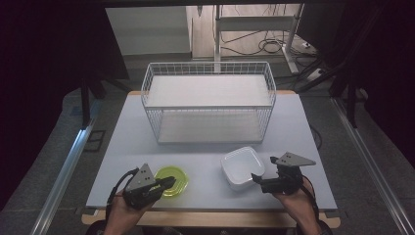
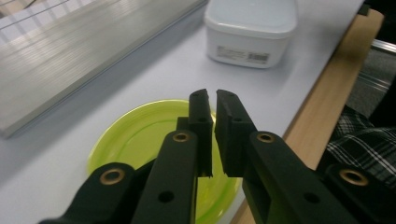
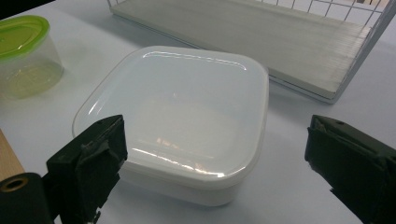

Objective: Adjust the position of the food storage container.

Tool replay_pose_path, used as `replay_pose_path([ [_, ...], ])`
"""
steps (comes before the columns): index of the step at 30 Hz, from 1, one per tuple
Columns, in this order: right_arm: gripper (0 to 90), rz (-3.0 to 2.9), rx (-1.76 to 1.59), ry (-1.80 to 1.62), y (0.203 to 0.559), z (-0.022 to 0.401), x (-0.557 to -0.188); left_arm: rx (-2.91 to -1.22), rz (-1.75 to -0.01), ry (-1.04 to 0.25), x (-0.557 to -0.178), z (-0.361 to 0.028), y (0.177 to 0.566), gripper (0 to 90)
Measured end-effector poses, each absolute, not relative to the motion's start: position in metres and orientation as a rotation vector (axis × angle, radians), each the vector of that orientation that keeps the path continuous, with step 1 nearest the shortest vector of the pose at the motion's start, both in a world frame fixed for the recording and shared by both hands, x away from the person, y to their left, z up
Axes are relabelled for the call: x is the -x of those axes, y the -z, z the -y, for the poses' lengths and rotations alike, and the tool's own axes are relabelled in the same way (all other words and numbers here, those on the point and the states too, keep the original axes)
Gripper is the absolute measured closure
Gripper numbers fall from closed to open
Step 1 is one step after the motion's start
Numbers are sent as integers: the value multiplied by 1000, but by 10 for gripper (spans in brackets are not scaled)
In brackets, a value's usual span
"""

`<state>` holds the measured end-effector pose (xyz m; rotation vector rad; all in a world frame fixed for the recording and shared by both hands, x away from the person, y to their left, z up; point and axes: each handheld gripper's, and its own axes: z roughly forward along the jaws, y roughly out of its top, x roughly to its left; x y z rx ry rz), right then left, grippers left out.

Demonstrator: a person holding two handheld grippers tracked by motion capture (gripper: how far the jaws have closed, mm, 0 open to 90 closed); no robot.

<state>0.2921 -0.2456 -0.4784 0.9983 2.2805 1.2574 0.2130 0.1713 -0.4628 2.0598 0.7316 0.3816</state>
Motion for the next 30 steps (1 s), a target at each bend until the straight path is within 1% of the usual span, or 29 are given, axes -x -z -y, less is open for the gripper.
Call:
replay_pose_path([
  [4, 59, -2282, -981, -1255, 479, 245, -292, -2070, -722, -336, -213, -162, 466, 897],
  [13, 63, -2291, -975, -1234, 479, 244, -292, -2150, -723, -275, -213, -142, 481, 899],
  [22, 66, -2302, -973, -1221, 481, 243, -292, -2175, -789, -277, -219, -131, 494, 899],
  [23, 66, -2301, -973, -1220, 481, 243, -292, -2178, -792, -295, -220, -131, 494, 899],
  [30, 69, -2304, -975, -1215, 481, 243, -292, -2176, -844, -330, -230, -138, 499, 899],
])
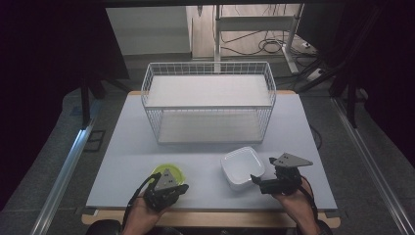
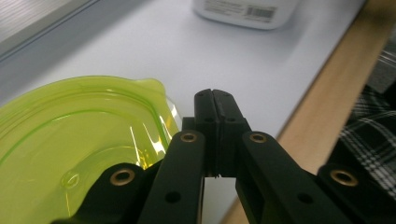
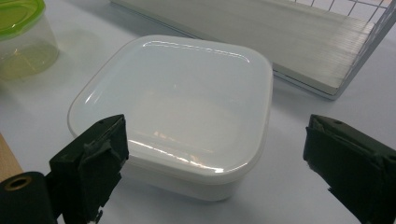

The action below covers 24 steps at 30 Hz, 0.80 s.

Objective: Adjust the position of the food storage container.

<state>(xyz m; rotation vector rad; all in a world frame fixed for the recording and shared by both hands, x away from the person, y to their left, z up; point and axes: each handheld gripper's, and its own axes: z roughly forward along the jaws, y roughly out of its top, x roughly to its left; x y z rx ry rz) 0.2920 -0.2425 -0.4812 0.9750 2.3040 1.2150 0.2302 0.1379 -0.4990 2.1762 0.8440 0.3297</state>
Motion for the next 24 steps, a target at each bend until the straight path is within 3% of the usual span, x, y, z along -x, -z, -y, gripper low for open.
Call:
replay_pose_path([
  [24, 82, -2305, -984, -1207, 483, 242, -293, -2100, -1077, -462, -275, -192, 505, 899],
])
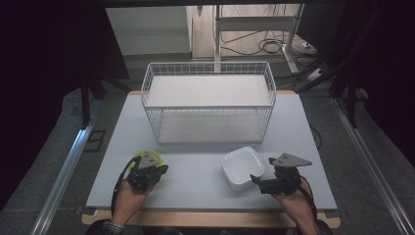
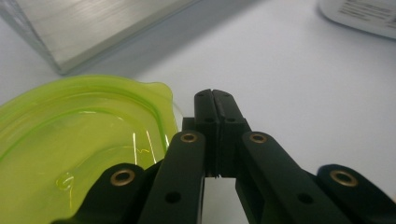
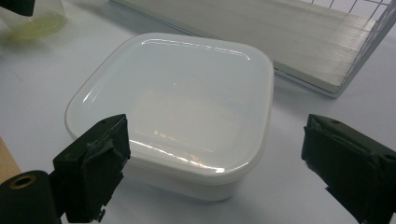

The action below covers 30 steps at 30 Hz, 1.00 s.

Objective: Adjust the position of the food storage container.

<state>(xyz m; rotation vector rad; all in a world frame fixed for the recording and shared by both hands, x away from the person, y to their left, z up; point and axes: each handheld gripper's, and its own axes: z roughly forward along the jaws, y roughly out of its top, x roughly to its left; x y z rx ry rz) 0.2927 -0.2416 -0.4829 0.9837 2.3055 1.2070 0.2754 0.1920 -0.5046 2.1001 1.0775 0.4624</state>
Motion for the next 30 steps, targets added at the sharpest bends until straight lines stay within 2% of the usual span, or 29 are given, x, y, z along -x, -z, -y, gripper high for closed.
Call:
replay_pose_path([
  [15, 90, -2316, -991, -1207, 484, 242, -293, -2036, -1192, -518, -294, -226, 507, 899],
  [21, 114, -2318, -1009, -1208, 484, 243, -294, -2014, -1118, -499, -287, -215, 501, 898],
  [24, 187, -2325, -1035, -1212, 483, 246, -295, -2034, -1040, -502, -282, -201, 501, 873],
  [30, 477, -2304, -1064, -1233, 473, 256, -295, -2082, -956, -443, -278, -178, 505, 818],
])
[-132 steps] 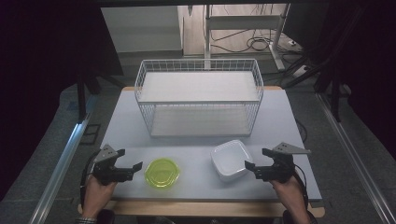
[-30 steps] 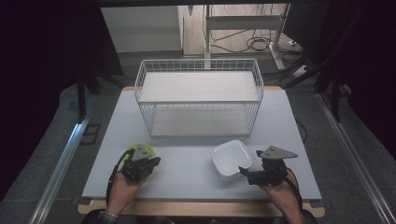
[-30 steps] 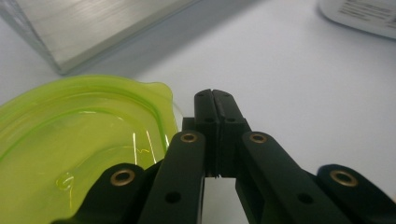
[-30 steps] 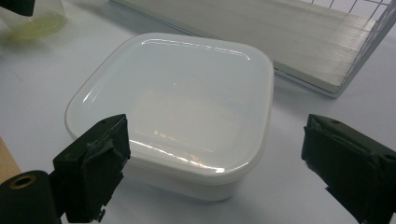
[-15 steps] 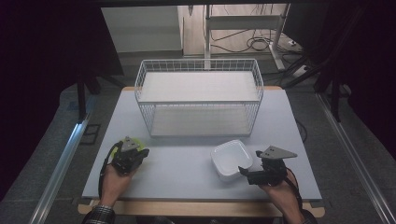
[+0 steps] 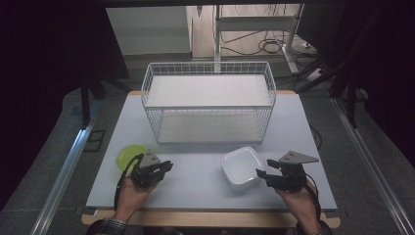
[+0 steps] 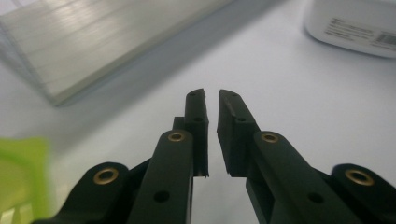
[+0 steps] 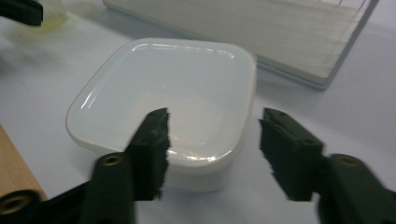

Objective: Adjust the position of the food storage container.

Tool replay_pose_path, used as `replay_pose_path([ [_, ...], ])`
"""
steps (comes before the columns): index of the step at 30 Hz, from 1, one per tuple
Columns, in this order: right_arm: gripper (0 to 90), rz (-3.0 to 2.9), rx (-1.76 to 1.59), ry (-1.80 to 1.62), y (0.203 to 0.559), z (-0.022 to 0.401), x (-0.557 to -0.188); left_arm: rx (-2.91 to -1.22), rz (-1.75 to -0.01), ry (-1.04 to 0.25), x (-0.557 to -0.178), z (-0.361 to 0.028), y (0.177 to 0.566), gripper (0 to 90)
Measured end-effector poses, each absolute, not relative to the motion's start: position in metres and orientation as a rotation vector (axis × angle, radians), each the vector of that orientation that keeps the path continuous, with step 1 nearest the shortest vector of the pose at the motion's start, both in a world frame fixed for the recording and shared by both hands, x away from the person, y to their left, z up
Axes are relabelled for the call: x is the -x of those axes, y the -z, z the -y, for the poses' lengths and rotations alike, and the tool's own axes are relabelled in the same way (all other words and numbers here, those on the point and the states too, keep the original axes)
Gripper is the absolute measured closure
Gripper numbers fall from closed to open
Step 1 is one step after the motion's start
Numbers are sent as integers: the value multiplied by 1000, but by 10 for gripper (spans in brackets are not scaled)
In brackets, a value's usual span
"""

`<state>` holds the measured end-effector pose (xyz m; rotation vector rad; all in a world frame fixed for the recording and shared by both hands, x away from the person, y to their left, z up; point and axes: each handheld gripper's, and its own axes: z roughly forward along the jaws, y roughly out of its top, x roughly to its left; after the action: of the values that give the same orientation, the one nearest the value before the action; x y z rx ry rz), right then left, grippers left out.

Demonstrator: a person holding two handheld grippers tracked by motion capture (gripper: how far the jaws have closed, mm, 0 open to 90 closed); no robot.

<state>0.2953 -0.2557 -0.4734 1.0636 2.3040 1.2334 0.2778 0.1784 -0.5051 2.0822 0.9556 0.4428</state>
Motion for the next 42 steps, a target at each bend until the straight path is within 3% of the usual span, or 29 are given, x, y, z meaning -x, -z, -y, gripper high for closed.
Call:
replay_pose_path([
  [9, 886, -2310, -1115, -1155, 471, 271, -310, -2018, -929, -294, -278, -167, 508, 841],
  [15, 896, -2393, -1105, -1057, 480, 259, -316, -2058, -882, -285, -275, -155, 509, 897],
  [42, 895, -2591, -915, -1069, 498, 199, -323, -2113, -891, -234, -293, -117, 529, 898],
])
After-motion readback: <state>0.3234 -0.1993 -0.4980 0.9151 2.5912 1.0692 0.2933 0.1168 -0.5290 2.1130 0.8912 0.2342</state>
